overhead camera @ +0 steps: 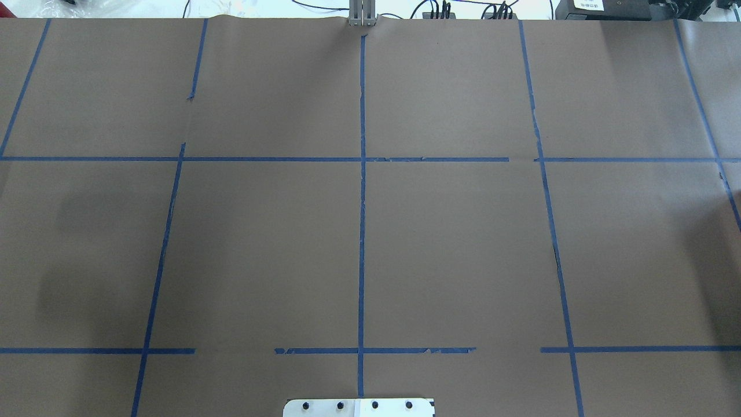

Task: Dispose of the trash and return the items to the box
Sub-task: 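Grasp the green bowl rim with the left gripper and lift it, then lower the green bowl into the clear bin and release it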

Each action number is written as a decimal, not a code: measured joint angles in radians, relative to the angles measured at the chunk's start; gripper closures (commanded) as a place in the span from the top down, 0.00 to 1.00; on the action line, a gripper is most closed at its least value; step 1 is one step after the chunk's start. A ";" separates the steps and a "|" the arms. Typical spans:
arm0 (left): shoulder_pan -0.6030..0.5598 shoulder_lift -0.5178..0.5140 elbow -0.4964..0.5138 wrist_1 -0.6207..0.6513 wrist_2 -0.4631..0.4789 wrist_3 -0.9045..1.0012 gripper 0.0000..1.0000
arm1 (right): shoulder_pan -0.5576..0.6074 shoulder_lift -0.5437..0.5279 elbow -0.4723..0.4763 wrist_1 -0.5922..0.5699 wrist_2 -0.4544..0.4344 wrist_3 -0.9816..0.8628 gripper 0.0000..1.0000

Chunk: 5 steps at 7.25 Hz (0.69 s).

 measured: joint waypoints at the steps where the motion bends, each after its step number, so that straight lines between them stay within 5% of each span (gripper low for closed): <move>1: -0.130 -0.018 0.037 0.035 -0.001 0.209 0.00 | -0.010 0.001 0.000 0.001 0.000 0.013 1.00; 3: -0.416 -0.143 0.283 0.109 -0.001 0.678 0.00 | -0.028 0.002 -0.001 0.004 -0.001 0.036 1.00; 5: -0.508 -0.218 0.515 0.102 -0.002 0.878 0.00 | -0.034 0.006 -0.003 0.005 -0.005 0.041 1.00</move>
